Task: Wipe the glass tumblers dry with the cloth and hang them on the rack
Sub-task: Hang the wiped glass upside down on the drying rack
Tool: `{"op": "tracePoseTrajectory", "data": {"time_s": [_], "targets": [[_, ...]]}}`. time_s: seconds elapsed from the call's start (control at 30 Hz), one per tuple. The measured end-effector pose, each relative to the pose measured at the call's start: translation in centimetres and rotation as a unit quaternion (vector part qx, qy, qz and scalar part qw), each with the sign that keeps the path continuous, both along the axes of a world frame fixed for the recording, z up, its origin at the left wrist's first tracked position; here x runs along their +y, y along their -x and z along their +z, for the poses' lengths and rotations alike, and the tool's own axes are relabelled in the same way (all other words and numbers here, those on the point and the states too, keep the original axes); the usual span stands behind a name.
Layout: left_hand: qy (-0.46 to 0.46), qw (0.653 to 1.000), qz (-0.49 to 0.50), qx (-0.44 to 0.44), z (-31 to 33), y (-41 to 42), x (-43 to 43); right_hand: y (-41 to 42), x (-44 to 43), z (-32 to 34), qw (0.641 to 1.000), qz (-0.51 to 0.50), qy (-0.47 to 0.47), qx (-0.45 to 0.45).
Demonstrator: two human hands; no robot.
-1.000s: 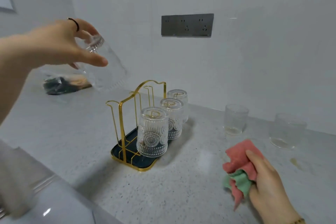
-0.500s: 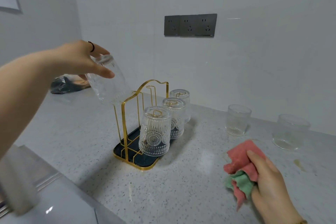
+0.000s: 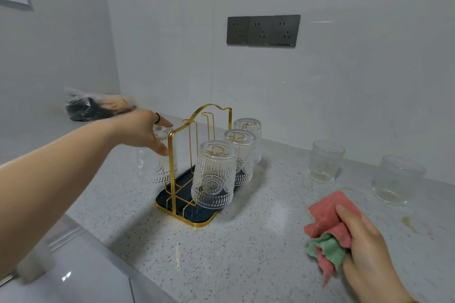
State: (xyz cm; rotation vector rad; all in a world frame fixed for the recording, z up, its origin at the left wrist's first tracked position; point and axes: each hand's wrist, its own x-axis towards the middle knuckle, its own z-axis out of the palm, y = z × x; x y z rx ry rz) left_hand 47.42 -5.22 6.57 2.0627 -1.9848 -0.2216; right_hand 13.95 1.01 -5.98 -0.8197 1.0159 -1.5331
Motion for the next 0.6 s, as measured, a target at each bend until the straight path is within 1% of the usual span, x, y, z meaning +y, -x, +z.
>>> {"op": "tracePoseTrajectory", "data": {"time_s": [0.13, 0.23, 0.33, 0.43, 0.5, 0.6], "targets": [[-0.002, 1.000, -0.017, -0.007, -0.5, -0.6, -0.4, 0.0, 0.0, 0.0, 1.000, 0.001, 0.004, 0.001], [-0.001, 0.999, -0.034, 0.010, -0.8, -1.0, -0.6, -0.2, 0.0, 0.0, 1.000, 0.002, 0.001, 0.004], [-0.028, 0.998, -0.053, 0.026, -1.1, -1.4, -0.5, -0.2, 0.1, -0.2, 1.000, -0.004, -0.002, 0.004], [-0.046, 0.997, -0.058, 0.024, -1.2, -1.5, 0.2, -0.1, 0.0, 0.0, 1.000, -0.016, -0.005, 0.006], [-0.020, 0.998, -0.049, 0.042, -0.9, -1.4, 0.8, 0.0, -0.1, 0.2, 1.000, -0.027, -0.010, 0.003], [0.061, 0.997, -0.028, 0.043, 0.7, -1.3, 2.2, 0.5, -0.2, 0.7, 0.999, -0.038, -0.009, 0.013]]}}
